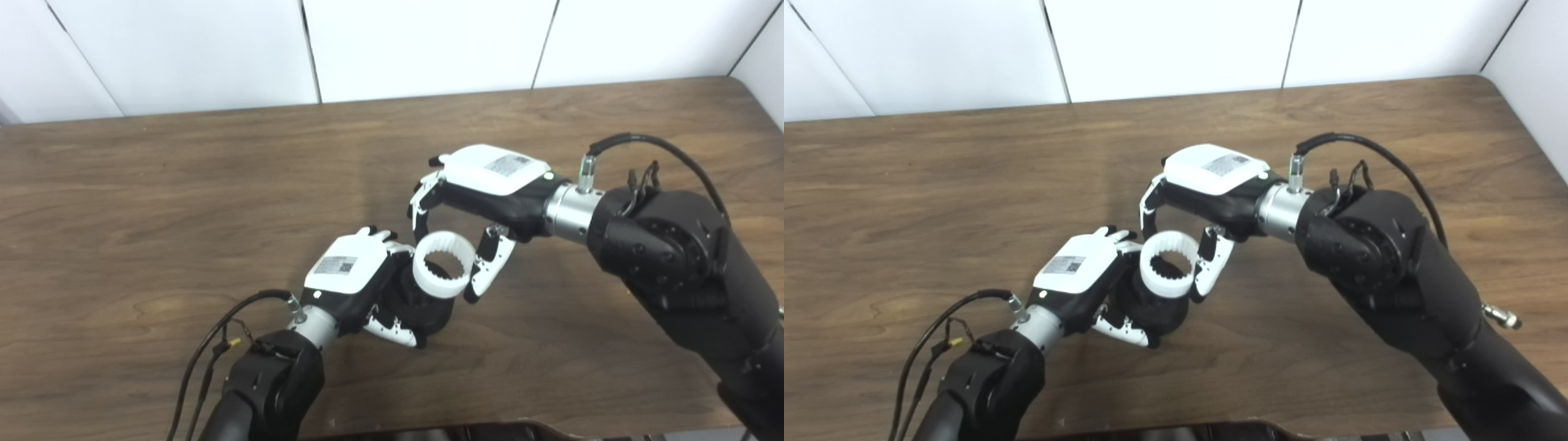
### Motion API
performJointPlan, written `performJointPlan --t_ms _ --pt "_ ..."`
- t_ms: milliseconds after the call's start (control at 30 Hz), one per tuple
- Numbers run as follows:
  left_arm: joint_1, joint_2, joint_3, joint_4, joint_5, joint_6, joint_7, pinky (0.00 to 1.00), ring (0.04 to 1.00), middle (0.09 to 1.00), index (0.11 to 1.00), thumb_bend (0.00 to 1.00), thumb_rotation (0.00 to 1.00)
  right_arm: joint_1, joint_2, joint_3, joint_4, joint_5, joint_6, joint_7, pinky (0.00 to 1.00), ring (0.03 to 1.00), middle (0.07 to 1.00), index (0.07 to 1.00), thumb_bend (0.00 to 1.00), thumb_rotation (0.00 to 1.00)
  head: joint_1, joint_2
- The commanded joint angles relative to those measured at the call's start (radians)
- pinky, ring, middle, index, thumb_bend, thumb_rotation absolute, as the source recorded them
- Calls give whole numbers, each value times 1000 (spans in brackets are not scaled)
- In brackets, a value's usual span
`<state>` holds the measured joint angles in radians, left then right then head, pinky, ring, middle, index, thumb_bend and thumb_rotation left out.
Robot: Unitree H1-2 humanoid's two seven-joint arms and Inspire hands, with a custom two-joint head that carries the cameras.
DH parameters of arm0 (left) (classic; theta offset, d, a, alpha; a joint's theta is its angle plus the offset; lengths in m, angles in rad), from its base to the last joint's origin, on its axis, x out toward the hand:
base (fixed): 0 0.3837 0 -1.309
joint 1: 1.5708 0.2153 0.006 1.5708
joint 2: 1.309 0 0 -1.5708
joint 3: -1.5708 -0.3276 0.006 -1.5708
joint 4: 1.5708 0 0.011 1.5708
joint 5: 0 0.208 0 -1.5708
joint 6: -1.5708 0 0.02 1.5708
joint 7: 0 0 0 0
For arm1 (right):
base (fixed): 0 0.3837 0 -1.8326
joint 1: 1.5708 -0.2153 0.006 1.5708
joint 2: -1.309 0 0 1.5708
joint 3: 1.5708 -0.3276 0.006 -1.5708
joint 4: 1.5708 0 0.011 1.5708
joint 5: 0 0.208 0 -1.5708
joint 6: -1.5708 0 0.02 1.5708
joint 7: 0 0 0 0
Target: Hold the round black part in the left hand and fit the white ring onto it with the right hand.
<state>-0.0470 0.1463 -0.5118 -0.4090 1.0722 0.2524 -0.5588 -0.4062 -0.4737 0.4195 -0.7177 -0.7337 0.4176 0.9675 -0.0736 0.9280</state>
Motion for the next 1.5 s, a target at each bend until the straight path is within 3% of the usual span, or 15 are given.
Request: performJointPlan --t_ms 0,267,667,1467 --pt "2 7 -3 12 16 12 -49 1000 937 814 479 525 59 -18 14 -8 -13 -16 -40 -36 1000 873 766 480 526 141 -2 2" --pt "3 5 -3 11 12 13 -48 1000 931 812 479 526 60 45 52 -3 41 -47 -105 -76 1000 889 772 481 526 137 2 6" --pt "4 -6 -6 11 9 14 -40 1000 929 814 479 525 58 61 69 -5 113 -60 -161 -115 1000 895 781 482 525 135 -7 3" --pt "10 -8 0 0 4 17 -41 1000 924 808 479 525 59 70 74 7 165 -94 -196 -124 1000 895 774 482 525 135 -18 12"
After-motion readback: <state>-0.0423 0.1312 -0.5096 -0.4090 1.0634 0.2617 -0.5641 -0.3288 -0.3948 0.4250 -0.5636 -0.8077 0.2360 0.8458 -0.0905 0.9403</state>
